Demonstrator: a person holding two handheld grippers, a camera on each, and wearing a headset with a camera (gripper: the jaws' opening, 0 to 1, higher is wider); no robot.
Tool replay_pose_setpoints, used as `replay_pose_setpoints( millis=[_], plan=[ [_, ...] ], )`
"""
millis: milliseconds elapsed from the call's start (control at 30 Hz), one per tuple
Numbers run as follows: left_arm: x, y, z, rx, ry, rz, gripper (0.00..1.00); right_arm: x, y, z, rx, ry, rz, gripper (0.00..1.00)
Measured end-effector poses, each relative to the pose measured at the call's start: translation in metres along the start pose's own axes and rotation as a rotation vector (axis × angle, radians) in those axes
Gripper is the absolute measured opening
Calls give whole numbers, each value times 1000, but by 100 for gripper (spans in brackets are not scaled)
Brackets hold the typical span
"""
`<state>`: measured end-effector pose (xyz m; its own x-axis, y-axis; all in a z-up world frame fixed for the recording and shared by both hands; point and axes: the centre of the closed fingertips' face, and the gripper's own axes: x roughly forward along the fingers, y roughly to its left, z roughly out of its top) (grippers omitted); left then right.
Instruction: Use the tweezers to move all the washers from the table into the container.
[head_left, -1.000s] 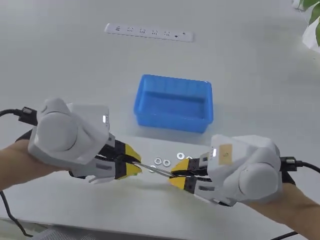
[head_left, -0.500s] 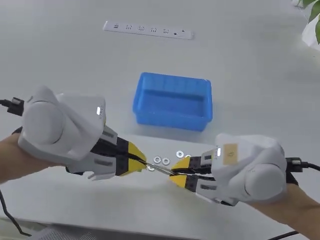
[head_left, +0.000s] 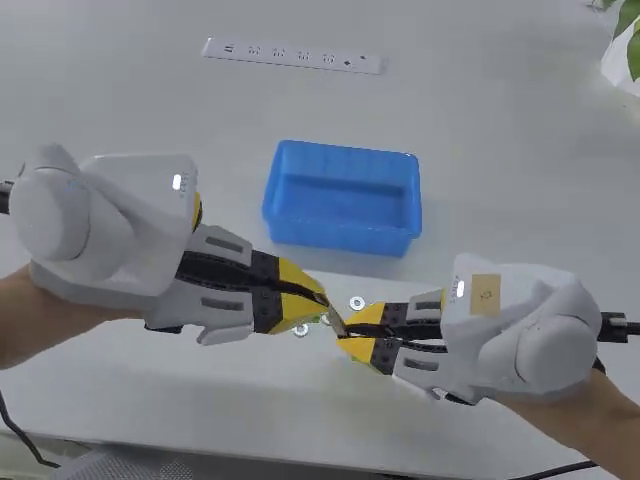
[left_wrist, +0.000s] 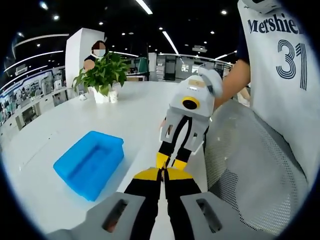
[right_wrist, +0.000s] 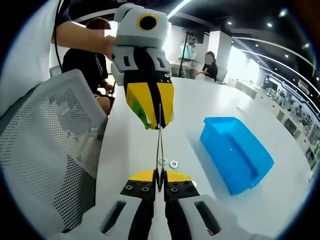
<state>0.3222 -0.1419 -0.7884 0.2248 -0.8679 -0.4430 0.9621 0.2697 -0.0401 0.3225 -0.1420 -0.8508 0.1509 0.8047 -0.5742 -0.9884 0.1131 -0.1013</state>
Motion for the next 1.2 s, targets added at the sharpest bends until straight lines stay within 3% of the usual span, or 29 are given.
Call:
replay_pose_setpoints(
  millis=[133, 200, 367, 533, 600, 900, 1200],
  plan=[
    [1, -3, 3, 6, -21, -16, 6, 0, 2, 1, -2, -11, 12, 6],
    [1, -3, 7, 14, -52, -20, 6, -2, 3, 3, 14, -32, 20, 6],
    [3, -6, 14, -26, -119, -39, 6, -4, 5, 7, 44, -69, 49, 6],
    [5, -6, 18, -46, -153, -46, 6, -4, 4, 9, 56, -81, 56, 6],
    [4, -7, 24, -71, -194, -64, 6, -4, 6, 11, 70, -95, 69, 6],
    [8, -10, 23, -74, -196, -83, 10, -2, 11, 13, 76, -98, 92, 6],
    [6, -7, 22, -76, -194, -78, 7, -1, 9, 13, 83, -98, 91, 6]
  ],
)
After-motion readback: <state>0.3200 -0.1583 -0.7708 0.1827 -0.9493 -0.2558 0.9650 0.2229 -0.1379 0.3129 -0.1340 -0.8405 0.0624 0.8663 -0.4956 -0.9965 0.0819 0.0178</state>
